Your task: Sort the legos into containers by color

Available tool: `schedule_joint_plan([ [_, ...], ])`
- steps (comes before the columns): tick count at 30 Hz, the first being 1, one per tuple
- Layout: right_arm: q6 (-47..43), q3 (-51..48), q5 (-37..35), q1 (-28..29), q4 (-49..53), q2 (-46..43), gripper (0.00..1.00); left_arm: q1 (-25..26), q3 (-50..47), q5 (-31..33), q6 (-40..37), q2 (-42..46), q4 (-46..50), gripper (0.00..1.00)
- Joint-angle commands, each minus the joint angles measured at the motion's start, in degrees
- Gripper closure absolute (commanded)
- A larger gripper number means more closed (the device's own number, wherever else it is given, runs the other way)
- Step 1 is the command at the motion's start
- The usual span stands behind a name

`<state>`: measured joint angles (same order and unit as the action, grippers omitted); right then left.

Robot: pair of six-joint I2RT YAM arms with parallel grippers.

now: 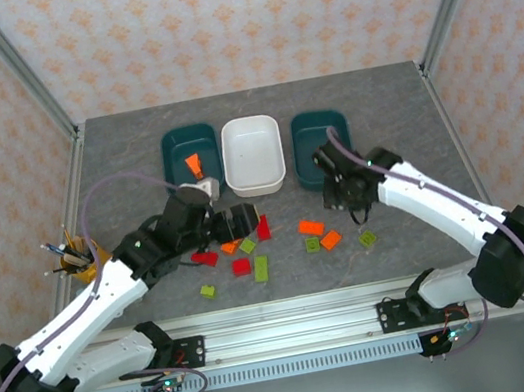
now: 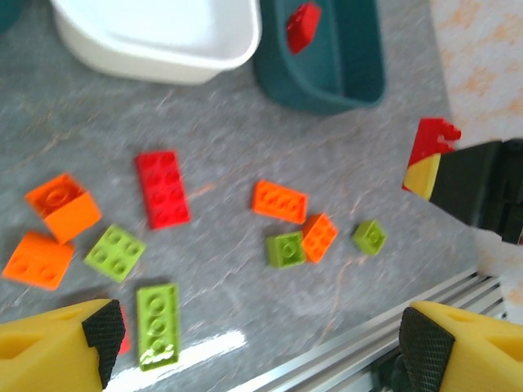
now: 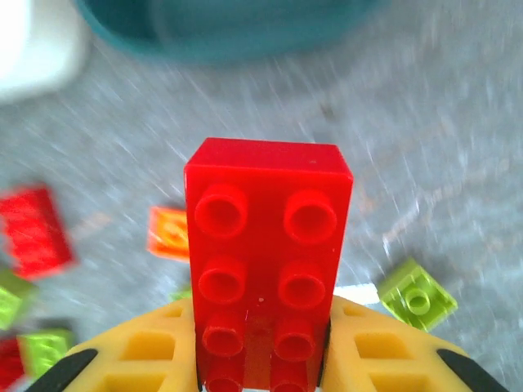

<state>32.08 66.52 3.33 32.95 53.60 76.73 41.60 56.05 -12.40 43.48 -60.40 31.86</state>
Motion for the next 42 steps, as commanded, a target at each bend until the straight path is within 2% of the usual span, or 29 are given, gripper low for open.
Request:
schedule_joint_plan([
  [1,-3.6,7.2,-2.8,-3.6,3.3,6.8,0.70,-0.9,7.9,2.2,-1.0,-5.5,1.2,0.09],
  [7,-4.6,20.1,-0.3,-10.0,3.4,23.4,0.71,-5.5,17.2,-0.5,-1.4,-15.5,0.2,0.09],
  [13,-5.6,27.7,1.1,-14.2,3.5,36.1,0.70,-7.4,21.2,-1.4,-3.4,-20.7,-0.3,0.09],
  [20,-9.5,34.7,4.6,-15.9,3.6,44.9,0.67,-7.7,19.5,-2.1,-2.9,-22.1,-1.6,0.09],
  [23,-9.7,37.0,4.9,-16.0,4.5,46.9,0.58,-7.9,18.8,-1.1,-2.6,-22.0,-0.5,0.09],
  [29,-9.0,37.7,3.4,-15.8,5.1,43.3,0.40,-8.6,18.7,1.0,-1.4,-20.9,2.6,0.10],
  [33,-9.0,38.0,1.9,-14.7,5.6,37.1,0.40,-9.1,19.1,3.5,-0.6,-20.2,7.0,0.10],
  [36,-9.9,35.7,0.5,-11.7,3.9,30.4,0.42,-10.0,19.3,5.6,0.8,-20.2,13.0,0.11],
  [39,-11.5,28.6,0.7,-7.1,-1.5,22.2,0.42,-10.9,16.8,5.2,1.8,-20.2,16.1,0.12],
  [42,-12.8,17.3,6.9,-2.3,-9.6,13.5,0.40,-11.5,14.0,4.1,2.6,-22.0,17.6,0.14],
])
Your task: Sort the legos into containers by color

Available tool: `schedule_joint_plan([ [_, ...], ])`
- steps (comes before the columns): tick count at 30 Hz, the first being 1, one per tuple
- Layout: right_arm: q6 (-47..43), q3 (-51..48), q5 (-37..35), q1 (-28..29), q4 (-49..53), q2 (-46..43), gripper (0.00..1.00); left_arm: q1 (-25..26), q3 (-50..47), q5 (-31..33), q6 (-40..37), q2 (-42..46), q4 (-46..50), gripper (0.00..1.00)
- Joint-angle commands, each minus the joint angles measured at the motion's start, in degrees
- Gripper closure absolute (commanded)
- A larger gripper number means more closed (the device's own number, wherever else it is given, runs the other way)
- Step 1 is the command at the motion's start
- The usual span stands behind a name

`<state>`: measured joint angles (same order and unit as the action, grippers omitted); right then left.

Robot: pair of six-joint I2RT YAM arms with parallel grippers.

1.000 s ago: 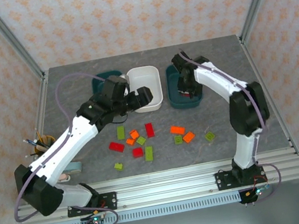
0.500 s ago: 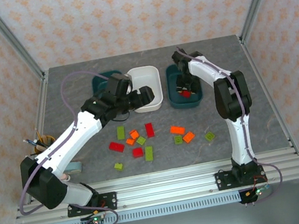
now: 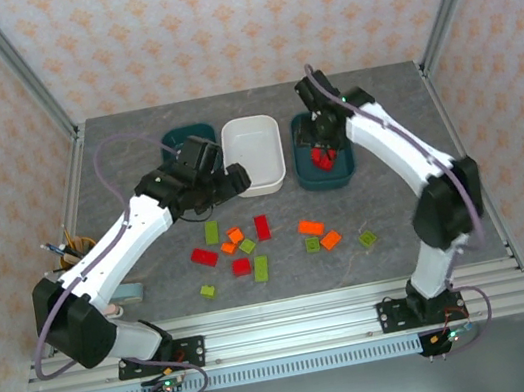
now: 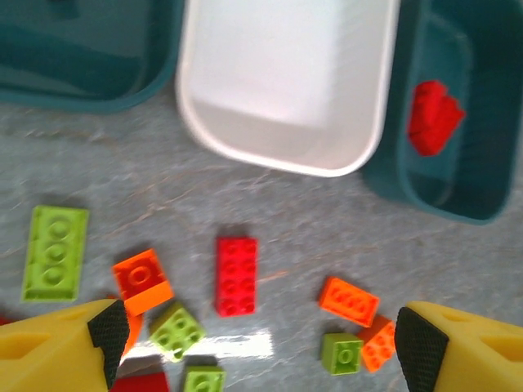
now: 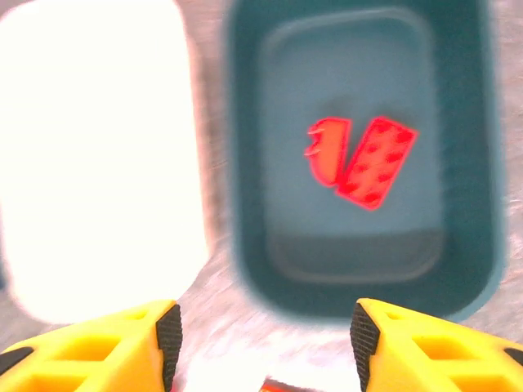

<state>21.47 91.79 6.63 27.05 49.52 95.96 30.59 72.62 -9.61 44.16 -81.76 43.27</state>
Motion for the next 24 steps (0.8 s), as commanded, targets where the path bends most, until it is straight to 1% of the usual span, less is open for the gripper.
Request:
schedule_joint_plan([
  [1,-2.2,-11.7,6.0,5.0,-8.3,-8.2,0.39,-0.7,-2.8,1.3,2.5,-1.9,7.4,0.14],
  [3,-1.7,-20.1,13.1,7.9,-14.3,-13.5,0.34,-0.9,-2.6,0.8,3.6,-5.6,9.4,0.17],
  [5,-0.4,-26.2,18.6,9.8,-18.2,-16.8,0.32,-0.9,-2.6,0.1,5.0,-8.6,8.8,0.20],
  [7,0.6,-30.9,21.3,11.8,-20.9,-20.0,0.30,-0.9,-3.4,0.0,6.9,-10.6,7.0,0.22],
  [9,1.7,-34.5,22.8,13.3,-23.1,-22.8,0.24,-1.0,-3.1,0.7,8.1,-12.9,6.3,0.26],
  [12,2.5,-37.1,23.5,13.7,-24.0,-25.0,0.21,-1.0,-2.1,0.7,8.5,-16.2,5.7,0.30],
  [18,2.5,-37.1,20.9,13.7,-22.2,-25.9,0.21,-0.8,-2.5,-0.1,9.7,-20.4,4.4,0.38],
  [24,3.2,-37.7,20.4,13.7,-22.2,-26.0,0.21,0.2,-3.5,0.3,9.8,-21.9,2.4,0.40],
])
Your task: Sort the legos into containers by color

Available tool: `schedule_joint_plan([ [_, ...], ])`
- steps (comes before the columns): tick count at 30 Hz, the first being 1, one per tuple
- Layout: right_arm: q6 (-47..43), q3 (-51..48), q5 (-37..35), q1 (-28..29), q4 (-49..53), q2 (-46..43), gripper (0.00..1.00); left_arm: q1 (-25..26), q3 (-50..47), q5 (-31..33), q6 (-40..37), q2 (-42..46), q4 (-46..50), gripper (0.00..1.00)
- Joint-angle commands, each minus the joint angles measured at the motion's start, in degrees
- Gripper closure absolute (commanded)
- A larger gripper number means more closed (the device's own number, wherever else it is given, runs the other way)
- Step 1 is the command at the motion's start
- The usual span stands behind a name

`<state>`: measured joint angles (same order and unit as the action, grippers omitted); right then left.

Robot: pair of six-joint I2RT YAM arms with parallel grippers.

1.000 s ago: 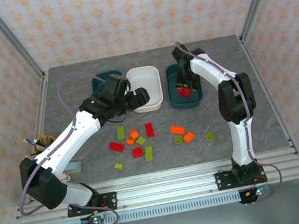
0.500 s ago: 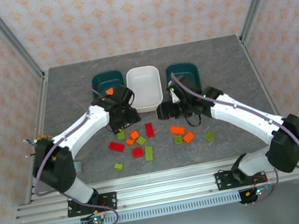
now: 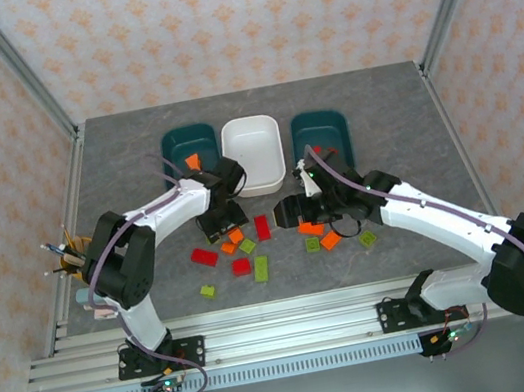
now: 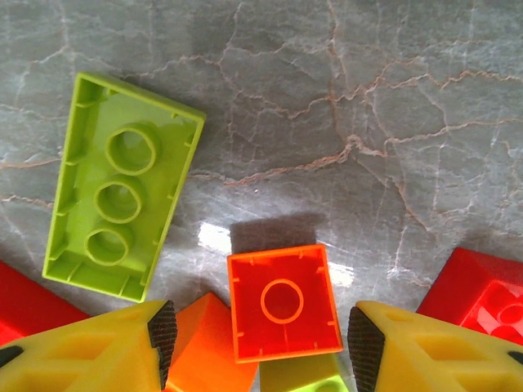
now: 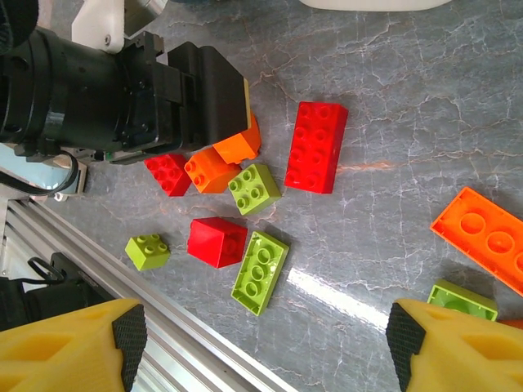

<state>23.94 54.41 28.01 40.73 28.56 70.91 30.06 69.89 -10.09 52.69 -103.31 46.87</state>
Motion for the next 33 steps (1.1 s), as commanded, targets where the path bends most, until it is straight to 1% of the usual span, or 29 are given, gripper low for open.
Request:
schedule_joint_plan([
  [1,0.9,-0.5,-0.9,0.1,-1.2,-0.9,0.21,0.9,-0.8,0.7,1.2,-0.7,-1.6,0.41],
  [10,1.1,-0.6,-1.4,0.1,-1.2,-0.4,0.22,2.8,-1.1,0.8,1.1,-3.2,-2.5,0.47],
  [12,1.2,-0.5,-1.7,0.1,-1.3,-0.3,0.22,2.8,-1.1,1.3,0.9,-3.5,-2.3,0.51],
  [18,1.8,-0.4,-2.2,0.0,-1.6,-0.4,0.24,2.9,-0.5,2.8,-0.3,-3.7,-2.3,0.68],
  [21,1.9,0.0,-2.9,0.1,-0.8,-1.2,0.26,2.9,0.4,4.3,-0.9,-1.9,-0.8,0.71],
  [24,2.2,0.9,-4.6,0.1,-0.1,-2.8,0.26,2.8,3.3,7.2,-2.7,1.0,3.3,0.71],
  [26,3.4,1.9,-5.8,0.1,-1.0,-4.3,0.27,2.1,6.3,9.3,-4.4,3.1,6.4,0.70],
  [28,5.4,2.4,-6.4,0.1,-4.0,-5.1,0.27,0.0,9.6,10.4,-6.3,4.4,9.1,0.70],
  [32,9.9,4.0,-6.5,0.1,-11.9,-3.4,0.26,-5.0,16.4,13.1,-11.3,3.4,12.7,0.70],
  [33,10.5,4.8,-6.6,0.0,-13.0,-1.2,0.26,-6.3,18.1,13.2,-12.2,2.3,13.4,0.70],
])
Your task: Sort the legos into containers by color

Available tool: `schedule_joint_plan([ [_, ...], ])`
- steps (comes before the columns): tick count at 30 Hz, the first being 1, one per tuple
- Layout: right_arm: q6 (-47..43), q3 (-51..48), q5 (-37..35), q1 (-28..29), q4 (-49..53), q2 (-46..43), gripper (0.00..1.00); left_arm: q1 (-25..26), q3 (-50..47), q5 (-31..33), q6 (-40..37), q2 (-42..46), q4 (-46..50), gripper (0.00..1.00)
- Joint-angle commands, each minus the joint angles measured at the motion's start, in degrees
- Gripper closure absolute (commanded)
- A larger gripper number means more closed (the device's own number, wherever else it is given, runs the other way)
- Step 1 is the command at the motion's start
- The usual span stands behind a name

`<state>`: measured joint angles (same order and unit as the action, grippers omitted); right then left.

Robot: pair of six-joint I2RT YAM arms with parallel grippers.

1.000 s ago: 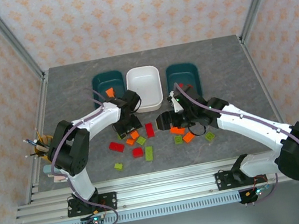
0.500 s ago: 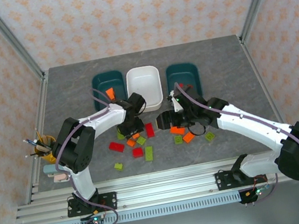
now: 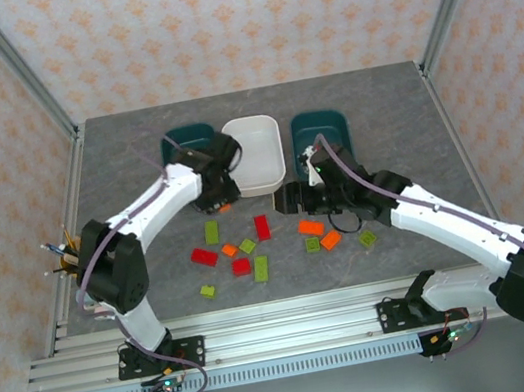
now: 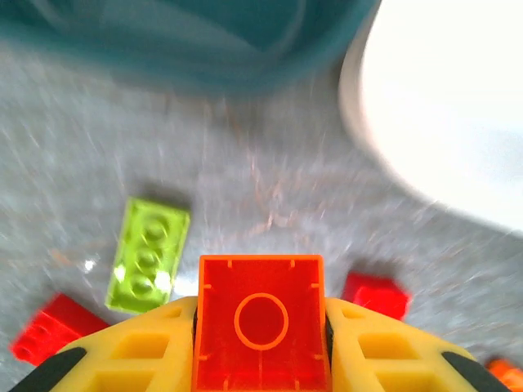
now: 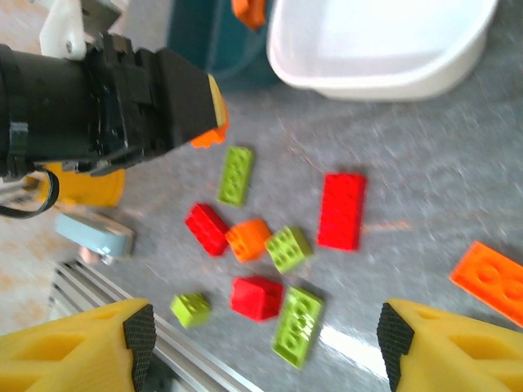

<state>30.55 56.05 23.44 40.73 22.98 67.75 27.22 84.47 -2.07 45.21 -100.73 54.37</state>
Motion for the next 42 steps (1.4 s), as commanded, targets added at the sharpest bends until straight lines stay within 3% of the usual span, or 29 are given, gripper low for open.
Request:
schedule_joint_plan([
  [1,4.5,4.6,-2.0,0.1,-8.4,3.6,0.26,-5.0,5.5,5.1,-5.7,-1.7,6.7,0.70],
  [8,3.2,13.3,-1.6,0.0,-6.9,11.5,0.23,-11.2,18.7,9.4,-11.9,-14.7,10.3,0.70],
  [14,3.2,15.3,-1.8,-0.1,-4.4,14.0,0.23,-13.0,26.4,11.6,-14.3,-24.4,12.1,0.69],
  [24,3.9,12.7,-4.0,-0.9,-1.5,12.5,0.22,-14.0,28.7,11.4,-16.8,-30.0,11.4,0.60],
  [33,4.1,12.5,-9.6,-3.0,5.4,9.9,0.22,-14.0,27.9,10.2,-17.5,-26.0,10.1,0.37],
  [38,8.1,12.4,-20.0,-5.5,17.2,7.0,0.23,-12.3,26.5,6.8,-16.6,-17.7,7.7,0.28],
  [42,18.0,9.6,-26.0,-10.4,31.9,4.9,0.23,-8.6,19.0,0.1,-17.2,-6.9,0.7,0.22],
])
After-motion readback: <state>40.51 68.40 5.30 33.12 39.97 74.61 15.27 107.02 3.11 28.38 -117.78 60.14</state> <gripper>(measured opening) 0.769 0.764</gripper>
